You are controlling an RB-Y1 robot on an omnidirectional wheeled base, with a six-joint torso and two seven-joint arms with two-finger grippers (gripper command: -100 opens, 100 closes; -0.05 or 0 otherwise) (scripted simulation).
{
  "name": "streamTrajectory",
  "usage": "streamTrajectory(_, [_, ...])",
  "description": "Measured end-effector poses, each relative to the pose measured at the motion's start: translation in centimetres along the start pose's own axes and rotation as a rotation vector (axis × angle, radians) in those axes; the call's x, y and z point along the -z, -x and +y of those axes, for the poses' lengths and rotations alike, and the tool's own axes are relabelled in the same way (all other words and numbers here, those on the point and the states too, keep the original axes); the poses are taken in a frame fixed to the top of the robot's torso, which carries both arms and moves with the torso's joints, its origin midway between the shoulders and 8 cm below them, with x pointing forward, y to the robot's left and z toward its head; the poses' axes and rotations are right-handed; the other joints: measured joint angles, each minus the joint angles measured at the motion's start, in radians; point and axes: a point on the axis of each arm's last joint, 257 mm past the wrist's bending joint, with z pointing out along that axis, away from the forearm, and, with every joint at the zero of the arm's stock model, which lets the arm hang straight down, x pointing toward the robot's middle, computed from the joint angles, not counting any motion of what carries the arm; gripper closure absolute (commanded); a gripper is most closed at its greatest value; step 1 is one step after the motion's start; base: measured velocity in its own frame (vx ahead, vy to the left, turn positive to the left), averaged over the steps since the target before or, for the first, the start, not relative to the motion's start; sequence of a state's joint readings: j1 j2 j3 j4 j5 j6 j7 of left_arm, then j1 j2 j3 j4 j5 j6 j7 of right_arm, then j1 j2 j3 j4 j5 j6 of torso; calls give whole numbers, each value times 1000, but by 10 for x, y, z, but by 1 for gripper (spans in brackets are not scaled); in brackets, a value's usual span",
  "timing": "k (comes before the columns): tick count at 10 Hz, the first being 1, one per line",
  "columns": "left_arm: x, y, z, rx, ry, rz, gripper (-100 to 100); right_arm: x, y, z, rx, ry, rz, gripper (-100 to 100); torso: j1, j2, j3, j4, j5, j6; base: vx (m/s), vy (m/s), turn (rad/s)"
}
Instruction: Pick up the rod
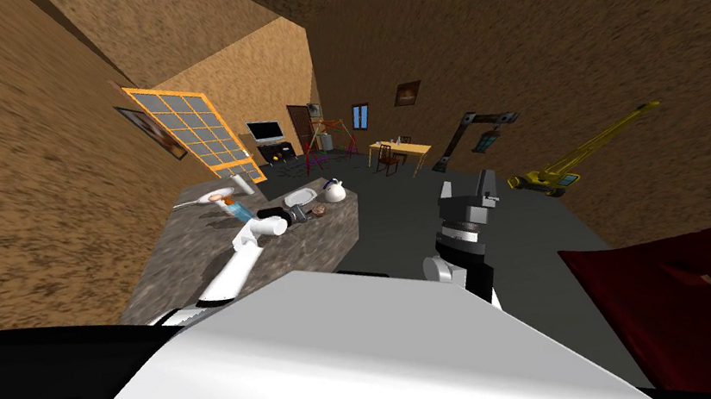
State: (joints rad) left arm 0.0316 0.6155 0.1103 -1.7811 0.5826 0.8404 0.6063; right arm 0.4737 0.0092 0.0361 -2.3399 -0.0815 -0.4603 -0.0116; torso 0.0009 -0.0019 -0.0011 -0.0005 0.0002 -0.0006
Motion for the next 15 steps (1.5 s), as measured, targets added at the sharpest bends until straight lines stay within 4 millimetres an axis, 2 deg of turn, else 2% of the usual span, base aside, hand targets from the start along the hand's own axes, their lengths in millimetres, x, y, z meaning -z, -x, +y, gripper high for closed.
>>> streamTrajectory(6, [-4,24,11,108,130,-83,-100,0,0,0,0,0,0,0,1,-1,0,0,0,0,32,16,-39])
streamTrajectory(15, [6,55,36,285,341,-221,-100,0,0,0,0,0,0,0,1,0,0,0,0,0,35,26,-30])
